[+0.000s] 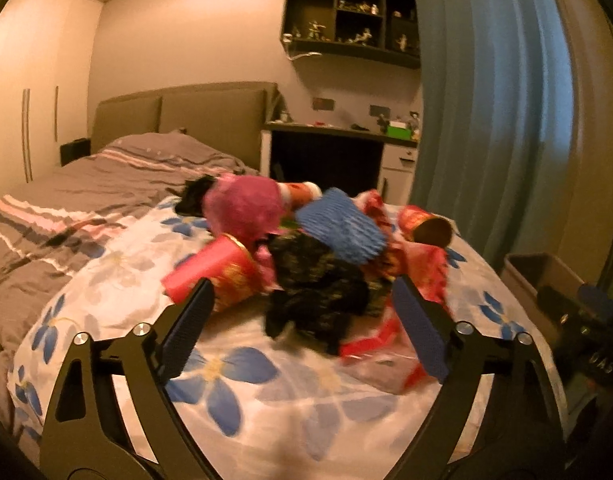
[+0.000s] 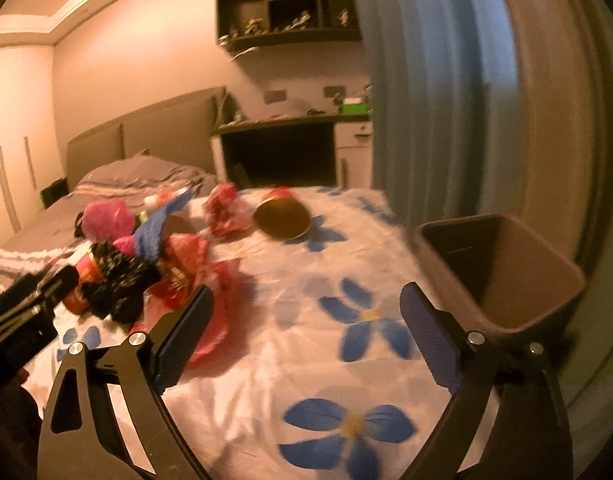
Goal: Collect trash
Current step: 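Grasp the red printed wrapper with the right tool while the left tool grasps the black plastic bag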
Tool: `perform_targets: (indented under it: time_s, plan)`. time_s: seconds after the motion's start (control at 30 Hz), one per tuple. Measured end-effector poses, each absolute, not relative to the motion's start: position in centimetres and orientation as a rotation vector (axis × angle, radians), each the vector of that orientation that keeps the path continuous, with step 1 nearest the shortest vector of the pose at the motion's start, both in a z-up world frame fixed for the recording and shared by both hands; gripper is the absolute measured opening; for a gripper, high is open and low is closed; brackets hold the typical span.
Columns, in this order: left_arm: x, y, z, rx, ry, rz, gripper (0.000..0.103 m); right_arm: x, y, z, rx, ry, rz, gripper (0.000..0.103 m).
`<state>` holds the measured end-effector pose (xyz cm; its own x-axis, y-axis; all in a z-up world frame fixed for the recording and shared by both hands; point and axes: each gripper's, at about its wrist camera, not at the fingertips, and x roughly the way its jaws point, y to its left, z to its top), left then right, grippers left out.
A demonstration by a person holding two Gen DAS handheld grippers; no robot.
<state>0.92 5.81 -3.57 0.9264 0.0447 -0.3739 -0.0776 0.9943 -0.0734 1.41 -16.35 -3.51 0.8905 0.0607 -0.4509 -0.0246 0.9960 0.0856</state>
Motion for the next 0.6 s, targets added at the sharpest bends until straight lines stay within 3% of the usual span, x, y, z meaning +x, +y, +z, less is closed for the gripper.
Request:
perform_targets:
  time_s: [0.03, 0.1, 0.33, 0.43, 0.5, 0.6]
  plan:
    - [1.2, 6.4, -3.7, -0.093, 0.382, 0.072, 0.087, 1.9, -15.8, -3.9, 0.078, 0.485, 0.066, 0.089]
    - [1.4, 7.3, -3.8, -0.109, 0.384, 0.081, 0.086, 2.9, -14.6, -4.4, 0.077, 0.51, 0.108, 0.075]
    - [2.5, 9.2, -4.9, -0.112, 0.425, 0.091, 0.079, 6.8, -11.3, -5.7, 0.09, 0.583, 0.212, 0.06]
    - [2.9, 9.3, -5.4, -0.11, 0.438, 0.075, 0.076, 8.0, -10.7, -6.4, 0.097, 0.615, 0.234, 0.039]
    - [3.1, 9.3, -5.7, -0.11, 0.447, 0.062, 0.074, 8.6, -10.5, -7.0, 0.109, 0.647, 0.249, 0.017]
    - [3.6, 9.4, -6.1, -0.117, 0.457, 0.037, 0.07, 8.4, -10.5, -7.5, 0.117, 0.661, 0.28, 0.001]
